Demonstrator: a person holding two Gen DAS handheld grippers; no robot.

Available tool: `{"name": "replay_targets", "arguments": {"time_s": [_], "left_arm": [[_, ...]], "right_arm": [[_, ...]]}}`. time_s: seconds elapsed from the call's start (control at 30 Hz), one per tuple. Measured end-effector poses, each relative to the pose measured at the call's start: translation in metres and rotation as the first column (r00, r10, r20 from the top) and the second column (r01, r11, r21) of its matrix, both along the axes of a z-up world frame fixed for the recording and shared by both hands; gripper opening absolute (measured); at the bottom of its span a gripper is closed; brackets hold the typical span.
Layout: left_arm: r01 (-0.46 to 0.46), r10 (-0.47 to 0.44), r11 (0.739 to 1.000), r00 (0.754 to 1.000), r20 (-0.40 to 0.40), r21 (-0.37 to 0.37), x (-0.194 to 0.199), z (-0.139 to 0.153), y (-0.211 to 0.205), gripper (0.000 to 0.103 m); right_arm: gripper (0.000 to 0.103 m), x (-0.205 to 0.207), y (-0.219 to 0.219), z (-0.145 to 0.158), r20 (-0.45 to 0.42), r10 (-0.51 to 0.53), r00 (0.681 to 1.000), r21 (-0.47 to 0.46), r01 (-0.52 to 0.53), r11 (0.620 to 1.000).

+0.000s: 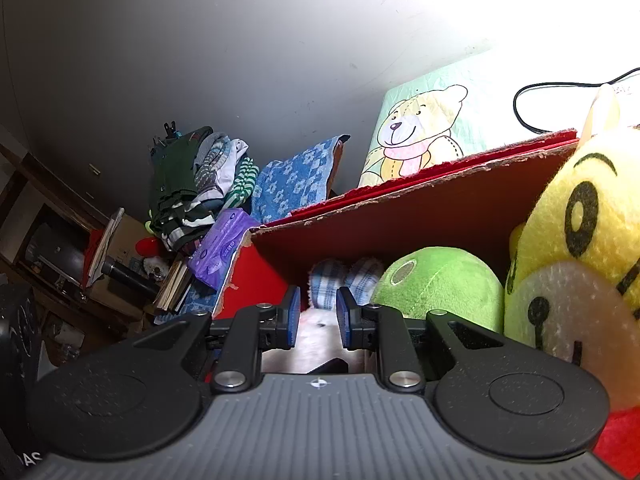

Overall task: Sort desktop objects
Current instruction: 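Lower the white bunny into the red box with the right gripper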

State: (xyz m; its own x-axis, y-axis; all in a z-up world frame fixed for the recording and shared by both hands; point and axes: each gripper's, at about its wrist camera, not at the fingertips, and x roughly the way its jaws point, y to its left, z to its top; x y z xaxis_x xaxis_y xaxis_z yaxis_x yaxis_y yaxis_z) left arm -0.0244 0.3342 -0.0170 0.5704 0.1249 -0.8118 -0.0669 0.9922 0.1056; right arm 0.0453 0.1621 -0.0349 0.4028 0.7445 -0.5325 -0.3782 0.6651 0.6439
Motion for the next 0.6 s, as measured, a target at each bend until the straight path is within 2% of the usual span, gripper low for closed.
{"name": "replay_targets", "arguments": {"time_s": [0.1,0.33,0.6], "left_arm": [[-0.001,0.001,1.000,1.000,-0.002,-0.003,0.001,0.001,0.000,0.084],[-0.002,0.002,1.000,1.000,-0.001,-0.012,-0.002,0.005,0.001,0.083],[-0.011,0.011,1.000,1.000,0.009,-0.011,-0.008,0.012,0.001,0.083]], "right_arm": [[0.025,-0.003,-0.002,0.003,0.015,-0.006,1.000,-0.002,0.007,1.000],[0.028,-0.010,-0.008,0.005,-0.006,-0.033,0.999,0.024,0.034,0.999],[0.030,-0.023,-0.012,0.019,0.050,-0.057,0.997,-0.001,0.057,0.998]]}}
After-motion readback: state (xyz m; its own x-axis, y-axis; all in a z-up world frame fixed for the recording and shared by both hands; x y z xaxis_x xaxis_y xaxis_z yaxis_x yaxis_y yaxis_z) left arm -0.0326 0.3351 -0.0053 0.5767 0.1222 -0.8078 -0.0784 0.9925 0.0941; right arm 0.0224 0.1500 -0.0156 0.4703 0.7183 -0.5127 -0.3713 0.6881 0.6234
